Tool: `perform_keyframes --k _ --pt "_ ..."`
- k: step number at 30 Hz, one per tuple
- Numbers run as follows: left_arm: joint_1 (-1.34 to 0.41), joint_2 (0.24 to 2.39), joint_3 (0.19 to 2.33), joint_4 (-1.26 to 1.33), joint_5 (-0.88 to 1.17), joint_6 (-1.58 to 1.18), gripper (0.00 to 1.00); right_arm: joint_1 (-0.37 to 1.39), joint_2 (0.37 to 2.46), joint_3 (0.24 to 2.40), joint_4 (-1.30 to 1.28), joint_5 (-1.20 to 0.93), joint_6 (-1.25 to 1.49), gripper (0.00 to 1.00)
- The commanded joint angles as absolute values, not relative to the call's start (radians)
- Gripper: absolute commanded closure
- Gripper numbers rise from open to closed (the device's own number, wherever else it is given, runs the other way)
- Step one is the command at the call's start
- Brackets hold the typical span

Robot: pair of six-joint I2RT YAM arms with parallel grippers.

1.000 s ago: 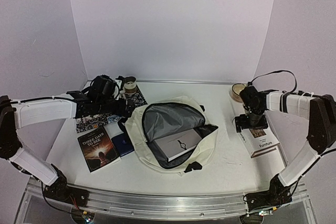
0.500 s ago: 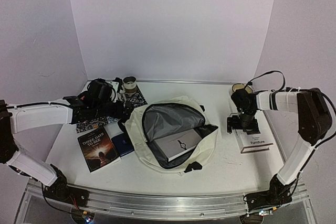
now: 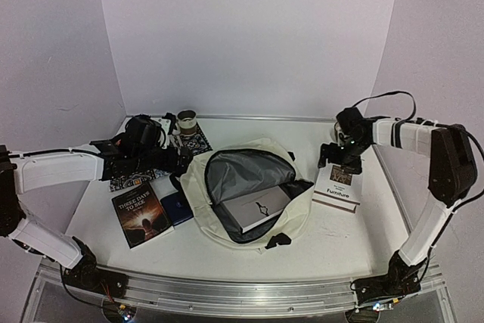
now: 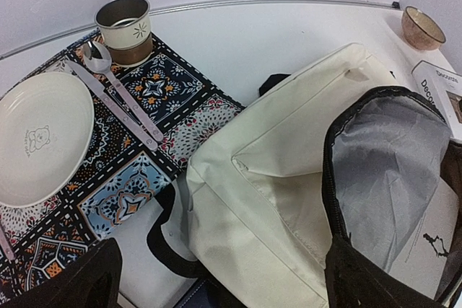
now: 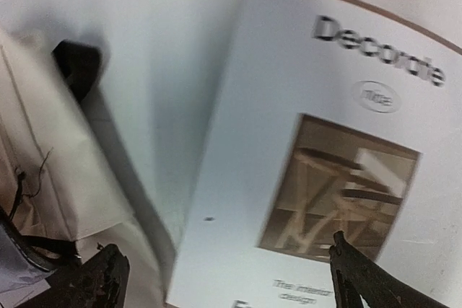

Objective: Pack the student bag

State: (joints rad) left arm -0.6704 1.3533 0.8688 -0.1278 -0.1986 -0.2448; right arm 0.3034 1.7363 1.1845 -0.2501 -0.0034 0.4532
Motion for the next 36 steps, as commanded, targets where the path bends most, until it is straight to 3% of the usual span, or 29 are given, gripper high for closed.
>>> perform_keyframes --k 1,12,36 --pt "-0.666 1.327 0.865 -0.074 -0.172 -0.261 0.01 0.159 1.635 1.091 -0.259 -0.104 0.450 0.08" --pt "-0.665 1.299 0.894 -0.071 -0.112 -0.301 0.00 -0.084 1.613 0.907 -0.081 -0.218 0.524 0.29" --pt "-0.666 1.311 0.922 -0.070 -0.029 -0.359 0.01 -0.140 1.588 0.796 0.153 -0.499 0.542 0.96"
